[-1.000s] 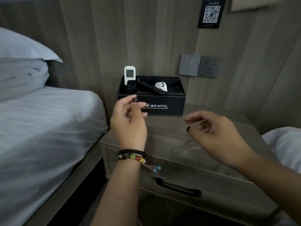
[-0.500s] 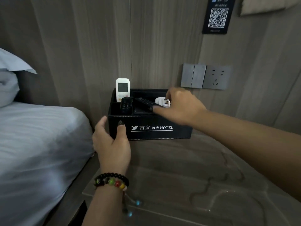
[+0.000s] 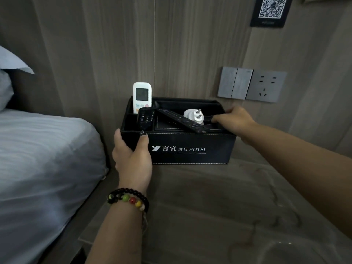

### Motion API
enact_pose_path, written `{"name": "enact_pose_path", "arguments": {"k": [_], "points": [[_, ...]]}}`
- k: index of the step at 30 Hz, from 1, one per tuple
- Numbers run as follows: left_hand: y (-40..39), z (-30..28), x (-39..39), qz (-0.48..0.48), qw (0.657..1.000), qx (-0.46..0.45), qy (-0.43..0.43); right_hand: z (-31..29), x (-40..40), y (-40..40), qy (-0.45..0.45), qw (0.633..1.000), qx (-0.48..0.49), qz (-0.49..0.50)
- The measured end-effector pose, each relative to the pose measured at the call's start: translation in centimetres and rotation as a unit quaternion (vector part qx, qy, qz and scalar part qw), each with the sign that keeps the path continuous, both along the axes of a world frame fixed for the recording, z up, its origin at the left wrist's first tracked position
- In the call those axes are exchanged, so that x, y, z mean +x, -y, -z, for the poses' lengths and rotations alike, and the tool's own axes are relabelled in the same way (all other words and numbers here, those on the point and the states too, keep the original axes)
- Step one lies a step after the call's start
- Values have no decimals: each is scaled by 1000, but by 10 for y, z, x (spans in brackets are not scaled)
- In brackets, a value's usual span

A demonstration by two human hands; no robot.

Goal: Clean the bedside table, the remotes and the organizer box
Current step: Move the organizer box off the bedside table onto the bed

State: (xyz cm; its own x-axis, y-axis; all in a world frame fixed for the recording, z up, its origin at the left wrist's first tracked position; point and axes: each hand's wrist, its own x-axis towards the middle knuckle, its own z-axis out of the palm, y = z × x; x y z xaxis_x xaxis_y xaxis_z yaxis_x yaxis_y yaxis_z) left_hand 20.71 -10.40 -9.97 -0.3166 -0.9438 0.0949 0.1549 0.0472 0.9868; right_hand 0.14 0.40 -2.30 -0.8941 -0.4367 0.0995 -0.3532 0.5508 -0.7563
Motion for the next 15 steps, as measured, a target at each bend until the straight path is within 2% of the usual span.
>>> {"name": "enact_pose_path", "arguments": {"k": [6, 15], "points": [[-8, 2, 6, -5, 998, -52, 22, -7, 3, 22, 39, 997, 63, -16], [-19, 8, 16, -26, 995, -90, 45, -3, -1, 13, 143, 989, -16, -27]]}}
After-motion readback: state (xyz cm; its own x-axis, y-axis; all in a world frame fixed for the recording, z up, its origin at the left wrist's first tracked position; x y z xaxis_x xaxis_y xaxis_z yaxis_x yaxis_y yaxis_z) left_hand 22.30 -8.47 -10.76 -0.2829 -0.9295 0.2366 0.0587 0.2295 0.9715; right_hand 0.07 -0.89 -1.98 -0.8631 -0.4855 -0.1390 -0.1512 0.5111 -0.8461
